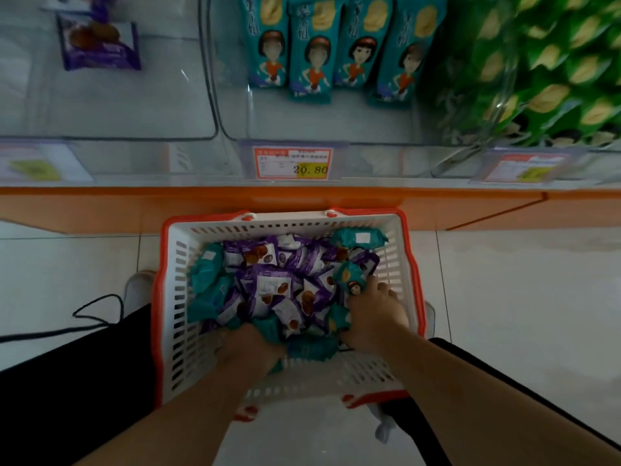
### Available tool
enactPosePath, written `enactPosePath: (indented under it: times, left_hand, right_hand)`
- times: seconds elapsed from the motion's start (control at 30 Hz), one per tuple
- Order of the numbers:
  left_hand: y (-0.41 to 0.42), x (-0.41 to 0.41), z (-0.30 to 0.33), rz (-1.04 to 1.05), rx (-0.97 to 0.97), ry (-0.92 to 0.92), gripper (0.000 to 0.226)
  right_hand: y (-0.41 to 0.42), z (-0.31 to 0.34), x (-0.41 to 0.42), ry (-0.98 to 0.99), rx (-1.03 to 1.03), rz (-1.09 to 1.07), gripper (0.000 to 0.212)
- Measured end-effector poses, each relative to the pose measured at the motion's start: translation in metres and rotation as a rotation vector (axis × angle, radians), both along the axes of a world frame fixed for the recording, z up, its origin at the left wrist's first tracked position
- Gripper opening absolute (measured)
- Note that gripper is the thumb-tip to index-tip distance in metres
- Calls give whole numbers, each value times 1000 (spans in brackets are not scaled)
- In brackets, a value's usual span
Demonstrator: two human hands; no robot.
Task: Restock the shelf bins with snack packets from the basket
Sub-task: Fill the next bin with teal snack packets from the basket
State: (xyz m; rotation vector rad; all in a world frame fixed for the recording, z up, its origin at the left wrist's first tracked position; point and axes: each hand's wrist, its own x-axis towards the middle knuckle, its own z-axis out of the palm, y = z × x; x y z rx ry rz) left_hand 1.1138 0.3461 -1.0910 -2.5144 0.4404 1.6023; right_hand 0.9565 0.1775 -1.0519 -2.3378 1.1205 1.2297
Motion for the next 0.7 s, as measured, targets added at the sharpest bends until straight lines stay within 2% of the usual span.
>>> enactPosePath:
  times: [0.1,0.2,0.27,0.33,0.43,0.47,0.5,0.57,0.63,0.7]
  left_hand:
    - [-11,10,46,-53,40,88,63]
    - [-24,23,98,-87,27,190,82]
    - [-39,35,142,-95,-39,240,87]
    - [-53,45,187,-126,-146,293,71]
    - [-66,56,270,-24,-347,383,46]
    - [-67,58,292,9,-432,430,40]
    - [-69,60,315,39,-525,468,40]
    - [-77,65,346,92,-711,506,54]
    - [-90,66,359,177,-871,509,59]
    - [-106,64,357,288,-981,509,42]
  right_hand:
    - [-6,35,18,-11,164,-168,81]
    - [-16,92,34,-158,344,-306,47]
    - [-24,147,42,-247,408,-311,38]
    - [-32,206,39,-364,428,-328,40]
    - [-44,284,20,-607,512,-437,28]
    - [-47,303,12,-694,549,-475,30]
    - [-51,319,5,-783,554,-515,40]
    - [-60,336,0,-940,486,-588,61]
    - [-67,337,8,-1099,451,-652,58]
    - [-74,331,25,-1221,474,-728,42]
